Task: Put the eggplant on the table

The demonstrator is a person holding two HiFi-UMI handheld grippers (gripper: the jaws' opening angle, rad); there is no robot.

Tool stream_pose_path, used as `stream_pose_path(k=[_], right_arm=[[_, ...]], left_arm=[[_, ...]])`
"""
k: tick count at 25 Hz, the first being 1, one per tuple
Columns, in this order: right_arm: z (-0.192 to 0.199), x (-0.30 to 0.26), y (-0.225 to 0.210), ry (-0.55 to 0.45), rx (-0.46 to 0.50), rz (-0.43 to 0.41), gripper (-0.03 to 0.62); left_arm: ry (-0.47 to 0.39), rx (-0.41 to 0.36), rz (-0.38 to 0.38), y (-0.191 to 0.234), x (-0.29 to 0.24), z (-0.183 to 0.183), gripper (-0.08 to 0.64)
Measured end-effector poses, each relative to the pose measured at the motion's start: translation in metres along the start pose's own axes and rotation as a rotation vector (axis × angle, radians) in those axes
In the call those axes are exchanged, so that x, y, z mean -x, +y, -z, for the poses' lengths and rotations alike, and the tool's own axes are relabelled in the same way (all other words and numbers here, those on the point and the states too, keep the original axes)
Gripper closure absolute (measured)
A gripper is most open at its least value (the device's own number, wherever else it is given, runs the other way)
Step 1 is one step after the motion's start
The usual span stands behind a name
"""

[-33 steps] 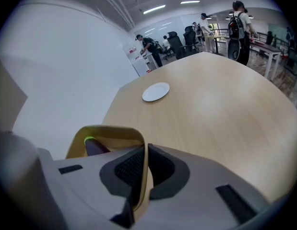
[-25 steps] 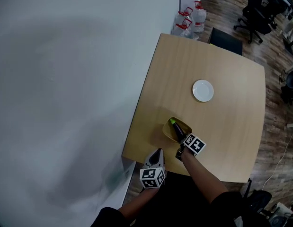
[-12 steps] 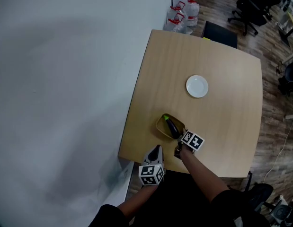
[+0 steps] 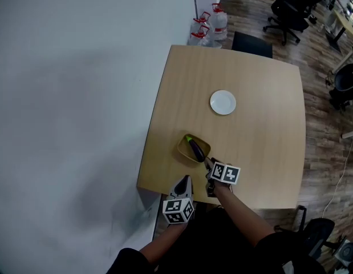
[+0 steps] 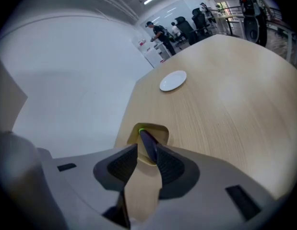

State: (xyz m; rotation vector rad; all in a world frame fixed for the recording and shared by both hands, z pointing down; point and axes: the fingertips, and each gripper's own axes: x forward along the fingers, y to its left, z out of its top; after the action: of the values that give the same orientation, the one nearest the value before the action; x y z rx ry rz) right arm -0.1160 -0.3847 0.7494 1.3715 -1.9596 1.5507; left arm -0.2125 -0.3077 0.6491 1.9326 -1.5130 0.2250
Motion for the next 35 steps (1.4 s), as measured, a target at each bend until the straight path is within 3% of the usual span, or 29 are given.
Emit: stream_pose_path(k=[8, 10, 14, 18, 22, 26, 30, 33, 35], right_arm=[[-0.011, 0.089, 0.046, -0.130, 0.337, -0.116, 0.410], [-0.011, 0.119, 0.055, -0.169, 0.397, -0.139, 0.408], [-0.004, 0.178, 0.062, -0.241, 0.498, -0.157, 0.408], [0.007, 0.240, 0.055, -0.318, 0.584, -0.147, 0.423], [0.016, 0.292, 0.030, -0.392, 0.602, -0.112, 0.519], [0.014, 0.337, 0.007, -0.481, 0.551, -0.096, 0.529], [0.020, 0.371, -0.019, -0.574, 0.567, 0.000, 0.531], [0.025, 0.391, -0.038, -0.613, 0.560, 0.036, 0.532], [0.028, 0.403, -0.048, -0.623, 0.567, 0.052, 0.532]], left_arm=[[-0.094, -0.016, -0.030, -0.026, 0.042, -0.010, 0.540], [-0.127, -0.034, 0.014, -0.042, 0.052, -0.018, 0.540], [-0.181, -0.191, 0.118, -0.090, 0.070, -0.027, 0.540], [-0.233, -0.176, 0.150, -0.124, 0.091, -0.028, 0.540], [-0.297, -0.213, 0.162, -0.161, 0.109, -0.027, 0.540], [-0.310, -0.260, 0.195, -0.193, 0.120, -0.022, 0.540], [-0.319, -0.331, 0.203, -0.207, 0.128, -0.013, 0.540], [-0.349, -0.405, 0.216, -0.225, 0.132, -0.010, 0.540], [-0.353, -0.412, 0.235, -0.238, 0.132, -0.008, 0.540]])
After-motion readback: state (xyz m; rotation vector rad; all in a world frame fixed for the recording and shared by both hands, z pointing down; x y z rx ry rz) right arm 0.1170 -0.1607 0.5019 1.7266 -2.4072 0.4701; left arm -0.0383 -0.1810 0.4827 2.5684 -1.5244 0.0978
